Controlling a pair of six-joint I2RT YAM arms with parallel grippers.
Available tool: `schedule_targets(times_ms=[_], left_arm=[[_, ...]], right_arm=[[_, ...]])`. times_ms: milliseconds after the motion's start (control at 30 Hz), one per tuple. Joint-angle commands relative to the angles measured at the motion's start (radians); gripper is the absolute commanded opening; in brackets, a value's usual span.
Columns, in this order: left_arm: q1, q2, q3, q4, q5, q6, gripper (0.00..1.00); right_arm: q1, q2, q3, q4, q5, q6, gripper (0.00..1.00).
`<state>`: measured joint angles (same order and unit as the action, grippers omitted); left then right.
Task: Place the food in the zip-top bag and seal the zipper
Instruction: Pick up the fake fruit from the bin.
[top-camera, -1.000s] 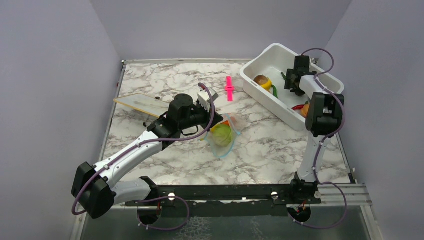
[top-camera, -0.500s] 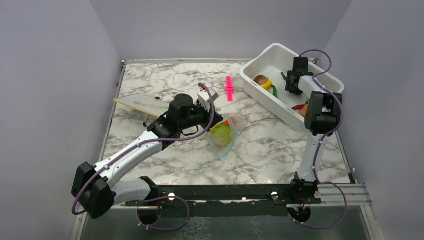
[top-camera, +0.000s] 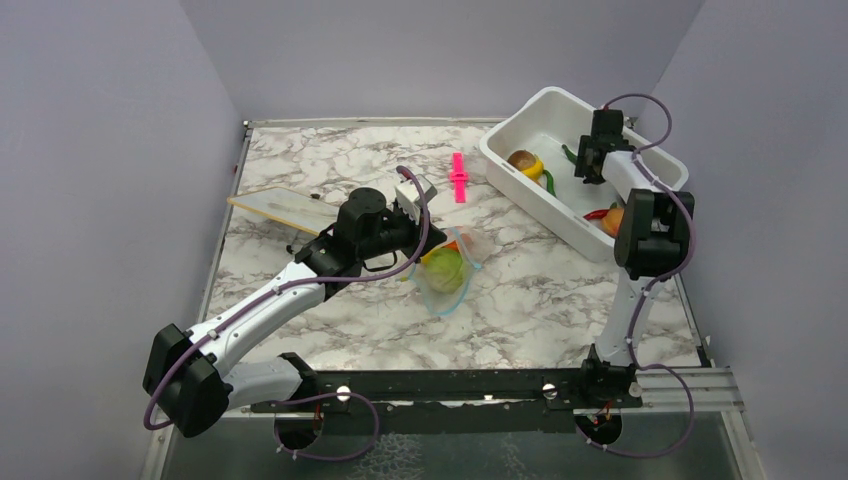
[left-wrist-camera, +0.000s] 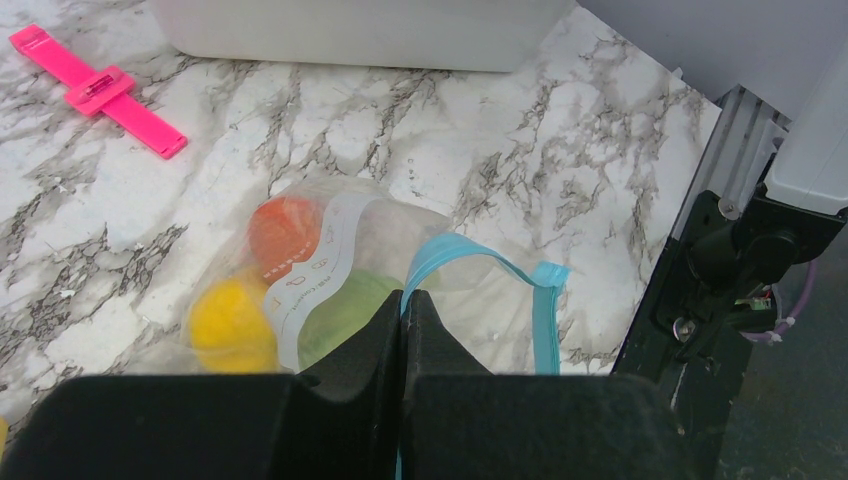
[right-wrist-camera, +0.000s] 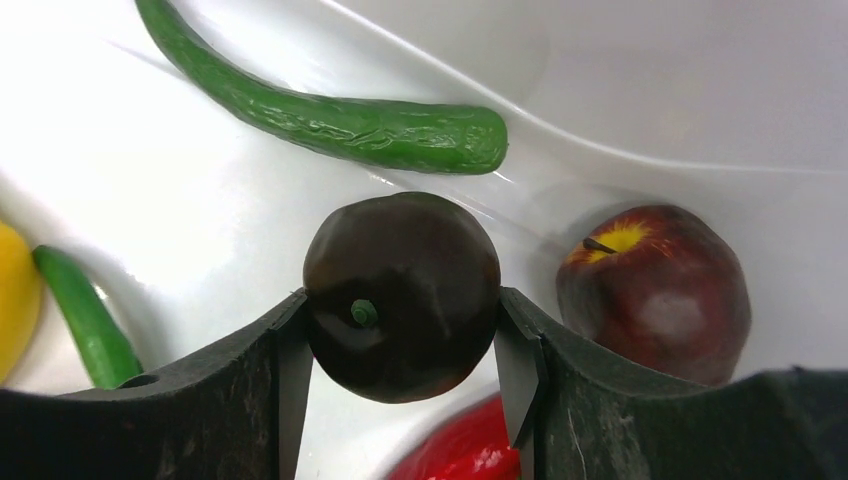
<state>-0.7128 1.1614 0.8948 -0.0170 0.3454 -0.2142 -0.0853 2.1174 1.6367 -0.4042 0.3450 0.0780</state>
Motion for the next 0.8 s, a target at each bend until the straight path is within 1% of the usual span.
schedule_targets(times_ms=[0, 100, 433, 667, 767], left_arm=[[0.001, -0.005, -0.003, 0.017, -0.020, -0.002, 0.00], [0.001, -0.006, -0.004, 0.018, -0.022, -0.002, 0.00], [0.001, -0.010, -0.016, 0.034, -0.042, -0.002, 0.00], [0.001, 0.004, 0.016, 0.016, -0.070, -0.023, 0.00], [0.001, 0.003, 0.044, -0.004, -0.081, -0.028, 0.00]], right_arm=[[-0.005, -0.082, -0.016, -0.012, -0.046, 0.033, 0.50], [-0.005, -0.115, -0.023, -0.030, -0.068, 0.040, 0.49], [-0.003, -0.267, -0.066, -0.110, -0.238, 0.112, 0.44], [0.005, -0.418, -0.079, -0.172, -0.363, 0.143, 0.44], [0.009, -0.505, -0.133, -0.156, -0.433, 0.158, 0.43]])
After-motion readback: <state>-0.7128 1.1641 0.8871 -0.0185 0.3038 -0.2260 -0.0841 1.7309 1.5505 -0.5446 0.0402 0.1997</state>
